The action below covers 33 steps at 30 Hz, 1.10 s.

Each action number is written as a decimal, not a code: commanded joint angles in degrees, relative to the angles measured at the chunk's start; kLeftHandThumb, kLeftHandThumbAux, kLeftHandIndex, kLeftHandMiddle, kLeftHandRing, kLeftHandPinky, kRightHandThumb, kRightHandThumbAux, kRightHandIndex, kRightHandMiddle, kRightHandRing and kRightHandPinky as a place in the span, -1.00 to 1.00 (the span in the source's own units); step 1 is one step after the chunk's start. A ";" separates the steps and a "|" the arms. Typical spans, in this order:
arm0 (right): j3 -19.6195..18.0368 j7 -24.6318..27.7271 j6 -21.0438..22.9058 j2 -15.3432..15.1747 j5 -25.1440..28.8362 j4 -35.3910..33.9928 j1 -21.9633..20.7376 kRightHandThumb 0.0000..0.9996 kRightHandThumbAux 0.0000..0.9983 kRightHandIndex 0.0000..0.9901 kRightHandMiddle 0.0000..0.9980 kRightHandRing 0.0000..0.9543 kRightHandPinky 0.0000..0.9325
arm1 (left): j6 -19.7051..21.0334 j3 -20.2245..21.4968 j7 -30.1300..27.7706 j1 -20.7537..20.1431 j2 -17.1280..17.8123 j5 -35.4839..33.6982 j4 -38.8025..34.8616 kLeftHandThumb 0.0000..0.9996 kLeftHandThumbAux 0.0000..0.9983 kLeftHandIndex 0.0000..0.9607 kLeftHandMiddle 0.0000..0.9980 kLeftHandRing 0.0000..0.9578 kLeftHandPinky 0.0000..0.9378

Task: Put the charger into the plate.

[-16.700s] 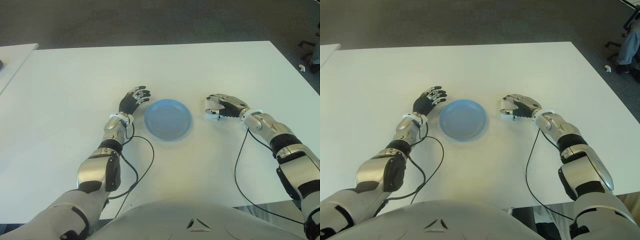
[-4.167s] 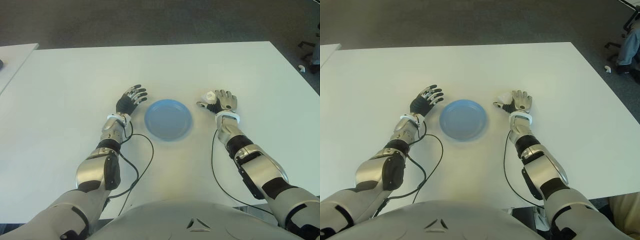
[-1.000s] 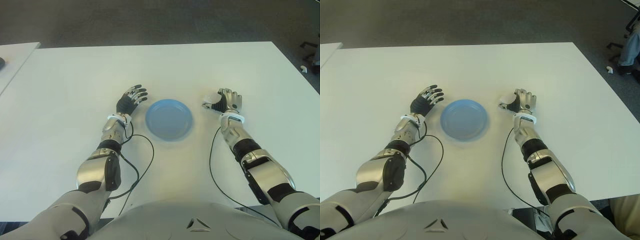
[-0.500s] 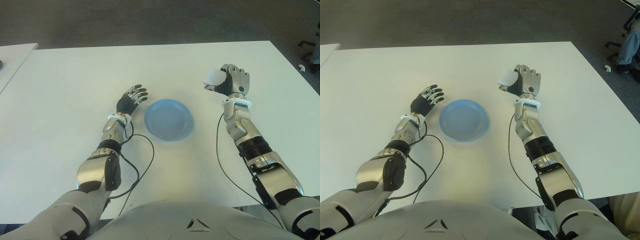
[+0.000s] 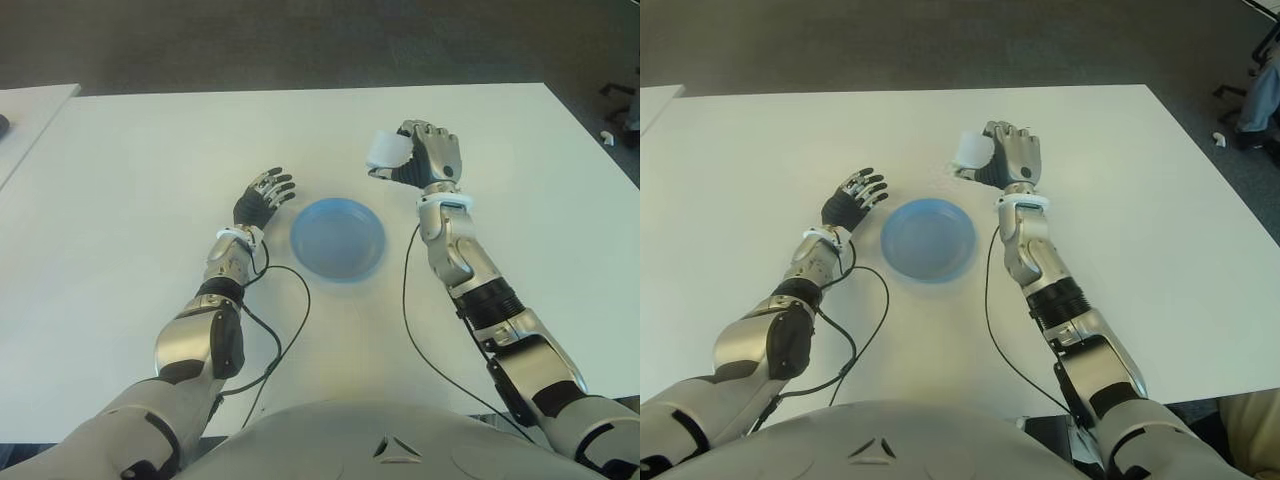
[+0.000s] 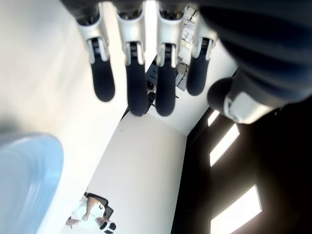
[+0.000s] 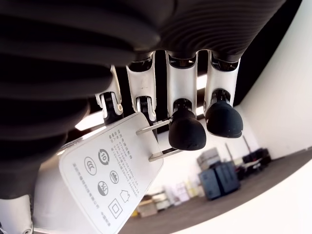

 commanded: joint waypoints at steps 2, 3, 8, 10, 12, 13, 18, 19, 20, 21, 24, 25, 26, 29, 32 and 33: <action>1.47 3.19 -1.58 1.07 0.00 -0.73 1.20 0.70 0.35 -0.18 0.04 0.70 0.71 | 2.00 0.55 1.79 1.49 -0.64 -0.31 1.22 -1.00 0.08 -0.37 -0.25 -0.24 -0.25; 1.83 3.61 -1.65 1.51 -0.02 -0.76 1.40 0.70 0.35 -0.18 0.04 0.70 0.71 | 2.10 0.60 1.80 1.48 -0.68 -0.39 1.20 -1.00 0.08 -0.38 -0.25 -0.24 -0.25; 2.48 4.63 -2.13 2.68 0.06 -0.84 2.25 0.70 0.35 -0.18 0.04 0.67 0.71 | 2.40 0.72 1.84 1.45 -0.80 -0.53 1.08 -0.99 0.09 -0.38 -0.26 -0.24 -0.25; 2.60 5.06 -2.43 2.94 0.18 -1.05 2.68 0.70 0.35 -0.18 0.04 0.67 0.69 | 2.46 0.73 1.98 1.44 -0.87 -0.52 1.03 -0.99 0.09 -0.38 -0.26 -0.24 -0.25; 2.72 5.46 -2.74 3.20 0.26 -1.18 3.09 0.70 0.35 -0.18 0.03 0.67 0.70 | 2.53 0.71 2.17 1.42 -0.89 -0.49 0.99 -0.99 0.08 -0.38 -0.26 -0.25 -0.25; 2.73 5.62 -2.87 3.27 0.27 -1.25 3.27 0.70 0.35 -0.18 0.03 0.67 0.70 | 2.55 0.69 2.25 1.43 -0.92 -0.47 0.97 -0.99 0.08 -0.38 -0.26 -0.25 -0.25; 2.71 6.56 -3.73 3.71 0.67 -1.09 4.04 0.70 0.35 -0.18 0.04 0.69 0.74 | 2.58 0.72 2.61 1.45 -1.05 -0.52 0.87 -0.99 0.09 -0.37 -0.26 -0.25 -0.25; 2.72 6.73 -3.97 3.87 0.88 -0.75 4.15 0.70 0.35 -0.18 0.04 0.70 0.74 | 2.67 0.76 2.70 1.44 -1.08 -0.57 0.86 -0.99 0.09 -0.37 -0.25 -0.24 -0.24; 2.71 6.86 -4.15 3.97 1.01 -0.54 4.24 0.70 0.35 -0.18 0.04 0.70 0.74 | 2.73 0.78 2.76 1.44 -1.11 -0.61 0.84 -0.99 0.09 -0.37 -0.25 -0.24 -0.24; 2.77 6.84 -4.45 4.25 1.29 0.12 4.31 0.70 0.35 -0.18 0.04 0.70 0.74 | 2.83 0.82 2.86 1.43 -1.14 -0.66 0.83 -0.99 0.09 -0.37 -0.25 -0.24 -0.24; 2.83 6.67 -5.19 4.79 1.84 1.55 4.43 0.70 0.35 -0.18 0.04 0.70 0.73 | 2.98 0.89 3.05 1.43 -1.22 -0.72 0.77 -0.99 0.10 -0.36 -0.25 -0.24 -0.25; 2.85 6.67 -5.38 4.93 2.02 1.84 4.53 0.70 0.35 -0.18 0.04 0.70 0.73 | 2.99 0.90 3.13 1.43 -1.25 -0.69 0.74 -0.99 0.10 -0.36 -0.25 -0.24 -0.25; 2.86 6.67 -5.52 5.03 2.14 2.05 4.58 0.70 0.35 -0.18 0.04 0.70 0.73 | 3.01 0.91 3.20 1.43 -1.28 -0.67 0.71 -0.99 0.10 -0.36 -0.25 -0.24 -0.25; 3.08 6.99 -5.86 5.45 2.55 2.67 5.03 0.70 0.35 -0.18 0.04 0.70 0.74 | 2.96 0.97 3.26 1.45 -1.37 -0.62 0.63 -0.98 0.10 -0.36 -0.25 -0.24 -0.25; 3.36 6.88 -6.12 5.73 2.46 3.22 5.46 0.70 0.35 -0.18 0.05 0.70 0.74 | 2.90 1.01 3.13 1.43 -1.43 -0.57 0.52 -0.98 0.11 -0.36 -0.25 -0.24 -0.25; 3.52 6.76 -6.24 5.83 2.38 3.50 5.69 0.70 0.35 -0.18 0.05 0.71 0.74 | 2.82 0.97 3.04 1.44 -1.43 -0.51 0.49 -0.97 0.11 -0.36 -0.25 -0.24 -0.24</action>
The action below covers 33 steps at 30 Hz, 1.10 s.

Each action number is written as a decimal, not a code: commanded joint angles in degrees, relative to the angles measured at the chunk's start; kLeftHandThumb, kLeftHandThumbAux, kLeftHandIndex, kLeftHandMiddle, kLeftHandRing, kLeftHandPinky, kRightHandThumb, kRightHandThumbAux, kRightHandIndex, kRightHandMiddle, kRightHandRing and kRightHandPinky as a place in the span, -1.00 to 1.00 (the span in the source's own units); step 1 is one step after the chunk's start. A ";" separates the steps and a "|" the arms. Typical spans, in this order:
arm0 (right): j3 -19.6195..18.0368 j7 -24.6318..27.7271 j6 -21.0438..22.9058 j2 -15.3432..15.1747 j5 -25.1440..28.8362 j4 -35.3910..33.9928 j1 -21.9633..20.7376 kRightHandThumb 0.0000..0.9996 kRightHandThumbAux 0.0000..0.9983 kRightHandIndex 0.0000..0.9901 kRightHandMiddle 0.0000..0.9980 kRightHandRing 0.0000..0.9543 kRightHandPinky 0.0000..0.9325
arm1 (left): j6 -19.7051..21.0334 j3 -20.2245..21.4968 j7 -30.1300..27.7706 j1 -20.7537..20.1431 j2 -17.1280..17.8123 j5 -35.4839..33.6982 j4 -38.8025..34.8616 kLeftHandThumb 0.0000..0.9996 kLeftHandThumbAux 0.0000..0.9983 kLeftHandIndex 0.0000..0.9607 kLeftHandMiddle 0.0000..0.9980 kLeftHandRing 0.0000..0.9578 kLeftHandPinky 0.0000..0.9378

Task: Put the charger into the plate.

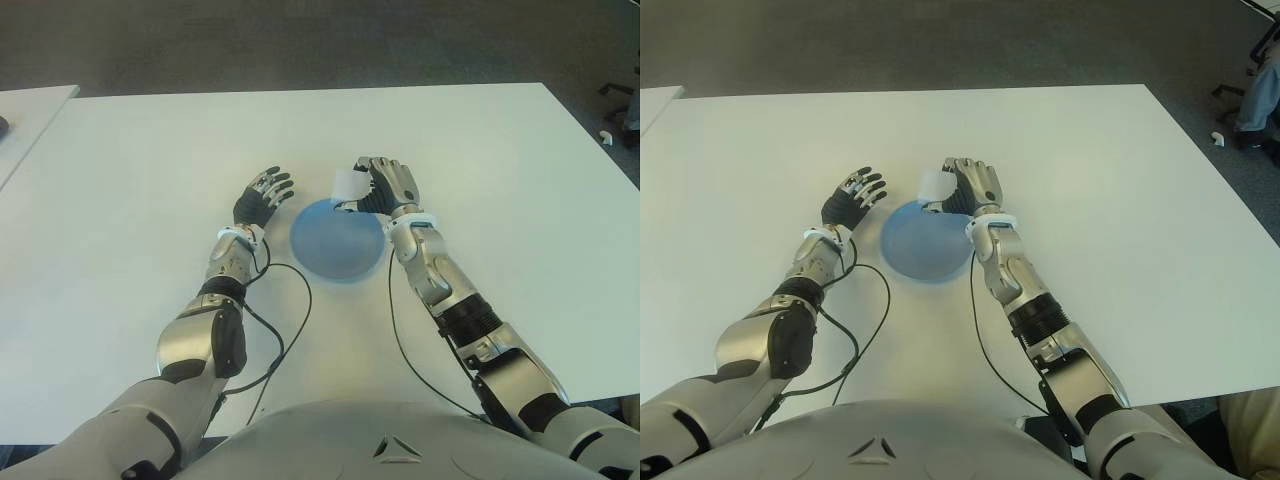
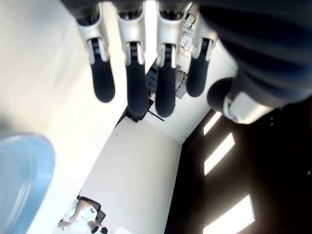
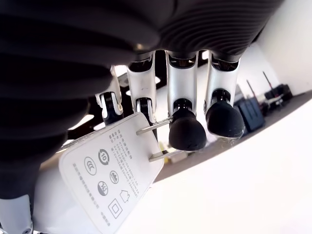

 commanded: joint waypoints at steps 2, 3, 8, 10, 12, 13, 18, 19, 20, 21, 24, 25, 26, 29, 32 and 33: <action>0.88 -0.02 -1.24 0.64 0.23 1.86 2.03 0.70 0.35 -0.18 0.05 0.71 0.72 | 1.40 -0.33 1.31 1.70 -0.60 0.48 0.95 -0.96 0.11 -0.36 -0.25 -0.24 -0.24; 0.93 -0.09 -1.34 0.68 0.18 2.00 2.18 0.70 0.35 -0.18 0.05 0.71 0.72 | 1.34 -0.37 1.28 1.72 -0.61 0.52 0.94 -0.96 0.11 -0.37 -0.24 -0.24 -0.24; 1.28 0.23 -1.79 0.89 0.30 2.46 3.02 0.70 0.35 -0.18 0.05 0.71 0.71 | 1.32 -0.38 1.22 1.72 -0.67 0.53 0.88 -0.96 0.11 -0.37 -0.24 -0.23 -0.24; 1.58 0.56 -1.92 1.03 0.37 2.47 3.50 0.71 0.35 -0.18 0.05 0.71 0.73 | 1.54 -0.23 1.20 1.66 -0.70 0.34 0.92 -0.96 0.12 -0.37 -0.24 -0.23 -0.22; 1.98 0.63 -2.03 1.24 0.33 2.42 4.20 0.71 0.35 -0.18 0.05 0.71 0.74 | 1.88 -0.05 1.21 1.55 -0.73 0.13 0.99 -0.96 0.13 -0.36 -0.23 -0.22 -0.22; 2.20 0.55 -2.11 1.36 0.29 2.45 4.57 0.71 0.35 -0.18 0.05 0.71 0.74 | 2.01 0.01 1.23 1.51 -0.74 0.07 1.01 -0.95 0.14 -0.36 -0.23 -0.22 -0.22; 3.23 1.93 -3.06 0.58 0.03 2.60 5.45 0.71 0.35 -0.18 0.07 0.70 0.70 | 2.23 0.00 1.66 1.34 -0.66 0.30 1.14 -0.95 0.15 -0.36 -0.22 -0.21 -0.21; 3.72 2.27 -3.81 -0.08 -0.34 2.79 5.50 0.70 0.35 -0.18 0.11 0.65 0.64 | 2.28 -0.01 1.78 1.28 -0.61 0.35 1.16 -0.95 0.16 -0.36 -0.22 -0.21 -0.21; 4.04 2.47 -4.32 -0.54 -0.58 2.91 5.51 0.69 0.35 -0.15 0.06 0.57 0.55 | 2.31 -0.02 1.86 1.23 -0.57 0.38 1.17 -0.95 0.16 -0.36 -0.22 -0.21 -0.21; 4.65 2.96 -4.70 -1.22 -1.30 2.98 5.24 0.69 0.35 -0.15 0.05 0.55 0.52 | 2.25 -0.05 1.96 1.21 -0.56 0.44 1.17 -0.95 0.17 -0.36 -0.22 -0.21 -0.21; 6.19 4.24 -5.32 -2.86 -3.35 2.99 4.65 0.18 -0.12 -0.32 -0.05 0.19 0.22 | 1.95 -0.20 2.30 1.23 -0.53 0.70 1.14 -0.94 0.17 -0.37 -0.22 -0.21 -0.22; 6.39 4.45 -5.44 -3.09 -3.72 2.99 4.59 0.04 -0.24 -0.45 -0.28 -0.11 -0.05 | 1.90 -0.24 2.37 1.24 -0.52 0.75 1.14 -0.94 0.17 -0.37 -0.22 -0.21 -0.22; 6.65 5.10 -5.67 -3.68 -4.17 2.57 4.69 -0.05 -0.32 -0.54 -0.43 -0.31 -0.22 | 1.78 -0.33 2.55 1.25 -0.50 0.88 1.14 -0.94 0.17 -0.37 -0.22 -0.21 -0.22; 7.02 7.29 -5.95 -4.73 -4.75 1.49 4.69 -0.22 -0.50 -0.82 -0.79 -0.75 -0.69 | 1.60 -0.57 3.01 1.22 -0.40 1.19 1.19 -0.95 0.17 -0.38 -0.22 -0.21 -0.22; 6.81 9.54 -6.51 -5.58 -4.43 -0.01 4.90 -0.31 -0.65 -0.94 -0.93 -0.92 -0.90 | 1.41 -0.81 3.30 1.24 -0.36 1.47 1.21 -0.95 0.17 -0.38 -0.22 -0.21 -0.22; 6.66 9.89 -6.85 -5.74 -4.19 -0.34 5.00 -0.33 -0.67 -0.95 -0.95 -0.94 -0.92 | 1.38 -0.86 3.34 1.23 -0.33 1.53 1.22 -0.95 0.16 -0.38 -0.23 -0.22 -0.22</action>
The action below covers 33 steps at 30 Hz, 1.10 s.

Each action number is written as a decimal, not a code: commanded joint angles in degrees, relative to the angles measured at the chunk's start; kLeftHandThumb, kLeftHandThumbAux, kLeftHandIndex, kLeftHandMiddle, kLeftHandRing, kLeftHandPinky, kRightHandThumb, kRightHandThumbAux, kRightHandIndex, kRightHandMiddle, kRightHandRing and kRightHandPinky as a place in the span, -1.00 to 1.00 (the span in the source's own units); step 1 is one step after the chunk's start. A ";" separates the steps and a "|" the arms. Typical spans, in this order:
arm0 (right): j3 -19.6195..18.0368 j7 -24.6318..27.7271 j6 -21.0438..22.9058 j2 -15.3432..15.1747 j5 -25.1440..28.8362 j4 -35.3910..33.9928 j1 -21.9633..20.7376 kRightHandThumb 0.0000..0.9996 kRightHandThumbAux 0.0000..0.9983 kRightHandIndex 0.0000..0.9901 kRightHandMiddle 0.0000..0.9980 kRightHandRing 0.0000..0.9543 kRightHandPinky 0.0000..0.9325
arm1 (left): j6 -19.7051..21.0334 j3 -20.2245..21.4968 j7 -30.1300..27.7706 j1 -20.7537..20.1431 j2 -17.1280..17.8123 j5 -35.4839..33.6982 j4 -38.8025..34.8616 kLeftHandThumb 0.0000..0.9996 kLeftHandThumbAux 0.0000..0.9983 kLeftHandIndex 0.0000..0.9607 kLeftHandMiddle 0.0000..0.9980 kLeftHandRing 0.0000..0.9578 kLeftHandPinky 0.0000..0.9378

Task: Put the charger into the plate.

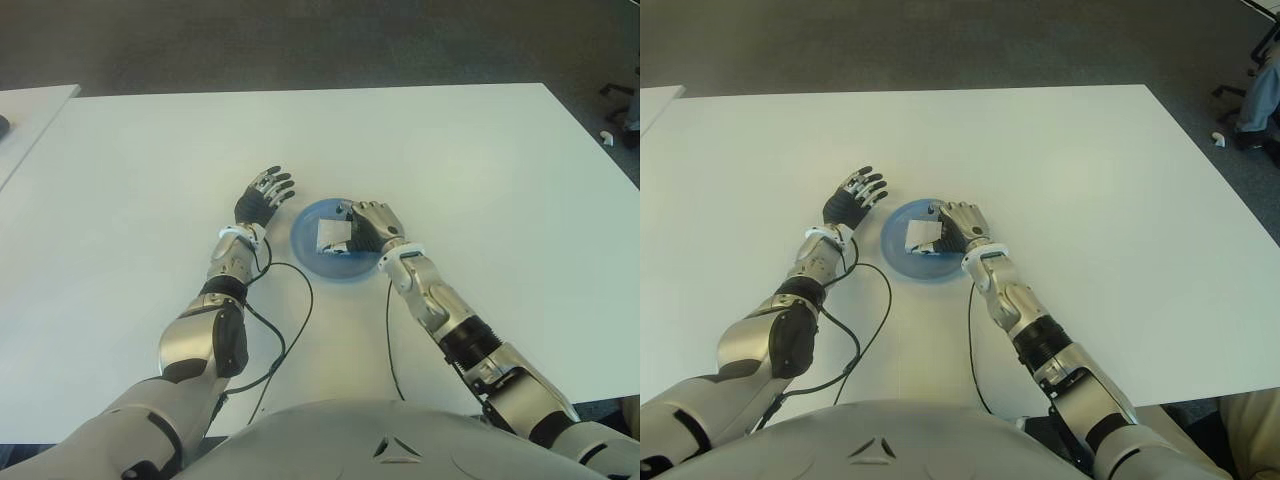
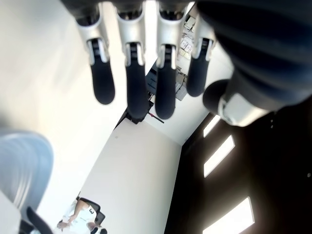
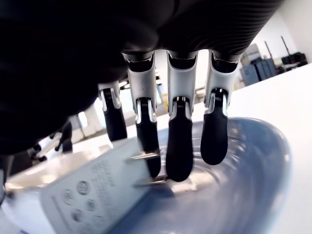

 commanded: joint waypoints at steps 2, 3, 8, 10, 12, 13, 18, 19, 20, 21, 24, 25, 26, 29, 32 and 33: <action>-0.04 2.91 -1.98 -1.29 0.66 -1.60 0.30 -0.36 -0.73 -0.98 -0.98 -0.97 -0.97 | 1.18 -0.81 2.05 1.47 -0.05 1.26 1.32 -0.96 0.16 -0.38 -0.23 -0.22 -0.23; -0.21 2.81 -2.47 -1.34 0.88 -1.64 0.36 -0.36 -0.74 -0.99 -0.98 -0.98 -0.97 | 1.16 -0.83 2.09 1.46 -0.05 1.30 1.32 -0.96 0.16 -0.38 -0.23 -0.22 -0.23; -1.32 0.83 -6.15 -1.73 2.44 -1.19 0.62 -0.38 -0.80 -1.00 -1.00 -1.00 -1.00 | 1.10 -1.03 2.50 1.44 -0.04 1.56 1.30 -0.96 0.16 -0.38 -0.23 -0.22 -0.24; -1.64 0.19 -7.12 -1.78 2.83 -0.94 0.63 -0.38 -0.81 -1.00 -1.00 -1.00 -1.00 | 1.04 -1.14 2.67 1.45 -0.04 1.64 1.30 -0.96 0.16 -0.38 -0.23 -0.22 -0.24; -2.03 -0.32 -7.94 -1.77 3.19 -0.75 0.65 -0.39 -0.82 -1.00 -1.00 -1.00 -1.00 | 0.96 -1.29 2.83 1.46 -0.03 1.68 1.29 -0.96 0.16 -0.38 -0.23 -0.22 -0.24; -2.18 -0.46 -8.24 -1.76 3.28 -0.67 0.66 -0.39 -0.82 -1.00 -1.00 -1.00 -1.00 | 0.94 -1.36 2.87 1.47 -0.03 1.67 1.29 -0.96 0.16 -0.38 -0.23 -0.22 -0.24; -2.91 -2.09 -9.98 -1.36 3.80 -0.02 0.82 -0.39 -0.83 -1.00 -1.00 -1.00 -1.00 | 0.91 -1.63 2.79 1.47 -0.02 1.62 1.29 -0.97 0.16 -0.35 -0.22 -0.22 -0.22; -3.12 -1.99 -10.14 -1.52 3.91 -0.31 0.86 -0.39 -0.83 -1.00 -1.00 -1.00 -1.00 | 0.96 -1.62 2.77 1.46 -0.01 1.56 1.30 -0.97 0.16 -0.35 -0.22 -0.22 -0.21; -3.33 -1.92 -10.30 -1.67 4.03 -0.57 0.87 -0.39 -0.83 -1.00 -1.00 -1.00 -1.00 | 1.02 -1.61 2.74 1.44 0.01 1.50 1.33 -0.97 0.17 -0.35 -0.21 -0.22 -0.21; -3.47 -1.87 -10.43 -1.77 4.12 -0.74 0.88 -0.38 -0.83 -1.00 -1.00 -1.00 -1.00 | 1.06 -1.59 2.72 1.43 0.03 1.46 1.36 -0.97 0.17 -0.34 -0.21 -0.21 -0.21; -4.12 -1.80 -11.02 -2.13 4.50 -1.35 0.79 -0.38 -0.83 -1.00 -1.00 -1.00 -1.00 | 1.13 -1.54 2.58 1.40 0.02 1.33 1.40 -0.97 0.17 -0.34 -0.20 -0.21 -0.21; -4.27 -1.77 -11.15 -2.18 4.56 -1.45 0.78 -0.38 -0.82 -1.00 -1.00 -1.00 -1.00 | 1.14 -1.53 2.56 1.39 0.02 1.31 1.40 -0.97 0.17 -0.34 -0.20 -0.21 -0.21; -4.69 -1.66 -11.45 -2.52 4.76 -2.07 0.90 -0.37 -0.82 -1.00 -1.00 -1.00 -1.00 | 1.16 -1.50 2.40 1.39 0.02 1.24 1.41 -0.97 0.18 -0.34 -0.20 -0.21 -0.21; -5.85 -1.63 -12.18 -3.32 5.18 -3.81 1.25 -0.37 -0.81 -1.00 -1.00 -1.00 -1.00 | 1.14 -1.44 1.81 1.41 0.08 1.10 1.47 -0.97 0.18 -0.33 -0.20 -0.20 -0.21; -6.86 -2.12 -12.63 -3.65 5.44 -5.16 1.62 -0.36 -0.80 -1.00 -1.00 -1.00 -1.00 | 1.02 -1.47 1.37 1.45 0.15 1.07 1.51 -0.97 0.18 -0.33 -0.20 -0.21 -0.21; -7.27 -2.35 -12.77 -3.73 5.56 -5.59 1.76 -0.36 -0.80 -1.00 -1.00 -1.00 -1.00 | 0.98 -1.48 1.29 1.46 0.16 1.08 1.52 -0.97 0.18 -0.33 -0.20 -0.21 -0.21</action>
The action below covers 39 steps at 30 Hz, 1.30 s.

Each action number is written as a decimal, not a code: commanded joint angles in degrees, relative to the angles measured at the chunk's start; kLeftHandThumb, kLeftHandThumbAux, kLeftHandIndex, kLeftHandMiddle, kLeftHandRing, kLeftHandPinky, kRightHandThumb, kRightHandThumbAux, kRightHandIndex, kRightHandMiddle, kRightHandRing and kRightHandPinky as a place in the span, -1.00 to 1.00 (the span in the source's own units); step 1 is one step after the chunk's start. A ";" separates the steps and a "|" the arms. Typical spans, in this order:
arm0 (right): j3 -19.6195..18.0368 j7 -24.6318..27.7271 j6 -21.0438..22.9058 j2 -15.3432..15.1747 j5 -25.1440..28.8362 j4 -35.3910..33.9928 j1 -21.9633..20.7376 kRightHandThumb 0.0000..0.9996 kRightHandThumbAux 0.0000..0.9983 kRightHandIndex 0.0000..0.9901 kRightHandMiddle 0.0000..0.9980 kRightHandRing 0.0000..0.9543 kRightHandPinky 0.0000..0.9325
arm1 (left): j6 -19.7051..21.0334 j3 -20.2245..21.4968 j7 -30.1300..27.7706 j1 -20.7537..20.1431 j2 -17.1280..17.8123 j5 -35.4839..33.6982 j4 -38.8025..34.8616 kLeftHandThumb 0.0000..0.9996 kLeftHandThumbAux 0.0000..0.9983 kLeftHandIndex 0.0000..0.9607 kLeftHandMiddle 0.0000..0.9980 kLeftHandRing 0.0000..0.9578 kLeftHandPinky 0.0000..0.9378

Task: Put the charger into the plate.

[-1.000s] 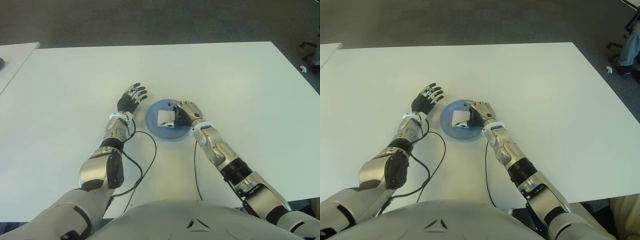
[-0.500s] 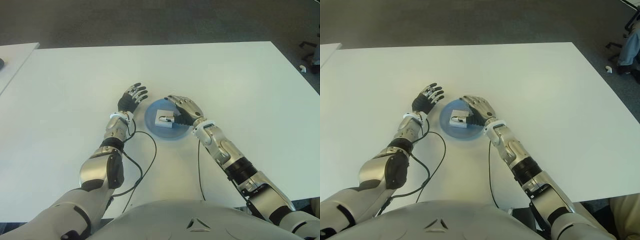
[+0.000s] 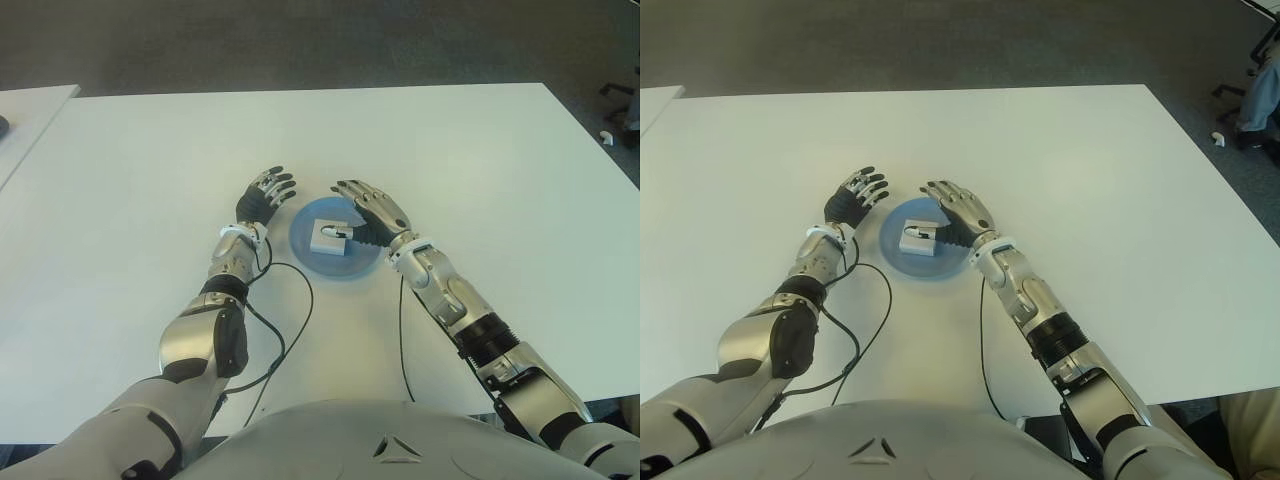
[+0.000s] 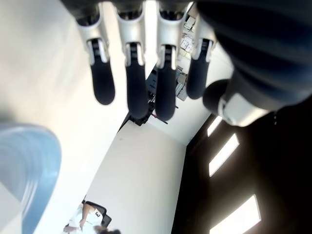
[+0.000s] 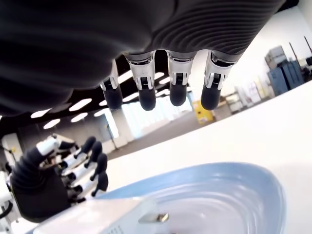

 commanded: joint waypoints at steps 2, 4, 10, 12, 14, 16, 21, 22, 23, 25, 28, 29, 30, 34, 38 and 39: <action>-2.63 -1.63 -1.11 -0.48 1.15 -2.15 1.40 -0.36 -0.78 -1.00 -1.00 -1.00 -1.00 | 1.40 -0.19 0.19 1.61 0.10 0.53 1.56 -0.97 0.18 -0.34 -0.20 -0.21 -0.21; -3.73 -2.35 -0.90 -0.22 1.65 -2.32 1.51 -0.36 -0.77 -1.00 -1.00 -1.00 -1.00 | 1.36 -0.26 0.18 1.61 0.15 0.60 1.59 -0.97 0.19 -0.34 -0.20 -0.21 -0.21; -9.98 -7.25 -1.43 1.27 6.51 2.75 -0.91 -0.44 -0.71 -1.00 -1.00 -1.00 -1.00 | 1.16 -0.47 0.32 1.66 0.24 0.81 1.71 -0.96 0.18 -0.35 -0.20 -0.21 -0.21; -12.90 -10.69 -1.75 2.35 8.46 5.19 -2.19 -0.50 -0.67 -1.00 -1.00 -1.00 -1.00 | 1.04 -0.57 0.30 1.70 0.24 0.85 1.66 -0.95 0.18 -0.35 -0.20 -0.21 -0.21; -15.78 -14.10 -2.99 4.05 11.28 7.42 -3.07 -0.56 -0.61 -1.00 -1.00 -1.00 -1.00 | 0.94 -0.64 0.28 1.74 0.24 0.85 1.63 -0.95 0.17 -0.34 -0.20 -0.21 -0.20; -18.80 -16.55 -5.00 6.57 15.67 9.62 -3.45 -0.59 -0.55 -1.00 -1.00 -1.00 -1.00 | 0.92 -0.64 0.05 1.75 0.29 0.77 1.68 -0.95 0.17 -0.34 -0.20 -0.20 -0.19; -25.45 -18.28 -10.53 9.96 25.90 16.06 -4.04 -0.65 -0.33 -1.00 -1.00 -1.00 -1.00 | 1.20 -0.56 -0.94 1.84 0.36 0.48 1.71 -0.97 0.15 -0.33 -0.19 -0.18 -0.18; -26.61 -17.65 -11.42 10.44 28.02 17.22 -3.88 -0.66 -0.29 -1.00 -1.00 -1.00 -1.00 | 1.20 -0.55 -1.05 1.87 0.37 0.47 1.71 -0.97 0.14 -0.33 -0.19 -0.18 -0.18; -27.26 -17.16 -12.02 10.73 29.27 17.98 -3.78 -0.66 -0.23 -1.00 -1.00 -1.00 -1.00 | 1.21 -0.54 -1.14 1.91 0.39 0.46 1.69 -0.97 0.14 -0.34 -0.19 -0.18 -0.19; -30.43 -14.03 -13.23 12.02 35.38 22.28 -4.17 -0.68 -0.13 -1.00 -1.00 -1.00 -1.00 | 1.18 -0.51 -1.43 2.01 0.42 0.42 1.65 -0.97 0.13 -0.35 -0.19 -0.17 -0.19; -34.76 -7.85 -14.26 12.91 43.47 29.31 -6.33 -0.72 0.05 -1.00 -0.98 -1.00 -1.00 | 1.36 -0.38 -1.73 2.05 0.41 0.23 1.61 -0.97 0.12 -0.35 -0.19 -0.17 -0.18; -35.50 -6.48 -14.49 13.10 45.00 30.41 -6.77 -0.72 0.07 -1.00 -0.97 -1.00 -1.00 | 1.39 -0.34 -1.80 2.05 0.39 0.18 1.61 -0.97 0.12 -0.36 -0.19 -0.17 -0.18; -36.46 -4.59 -14.40 13.52 47.07 31.18 -7.21 -0.73 0.12 -1.00 -0.96 -1.00 -1.00 | 1.43 -0.27 -1.89 2.06 0.35 0.10 1.59 -0.97 0.11 -0.36 -0.19 -0.17 -0.18; -39.46 2.53 -13.62 14.93 54.07 33.34 -8.70 -0.77 0.29 -0.97 -0.89 -0.98 -0.97 | 1.62 -0.08 -2.14 2.14 0.20 -0.12 1.50 -0.98 0.12 -0.35 -0.18 -0.16 -0.17; -41.09 7.57 -11.93 15.28 57.93 34.45 -9.33 -0.82 0.43 -0.94 -0.85 -0.95 -0.93 | 1.51 -0.13 -2.23 2.46 -0.08 -0.21 1.26 -0.98 0.13 -0.35 -0.18 -0.16 -0.19; -41.30 8.47 -11.55 15.13 58.43 34.46 -9.26 -0.84 0.47 -0.93 -0.85 -0.94 -0.91 | 1.47 -0.16 -2.23 2.54 -0.19 -0.22 1.19 -0.99 0.13 -0.35 -0.18 -0.16 -0.18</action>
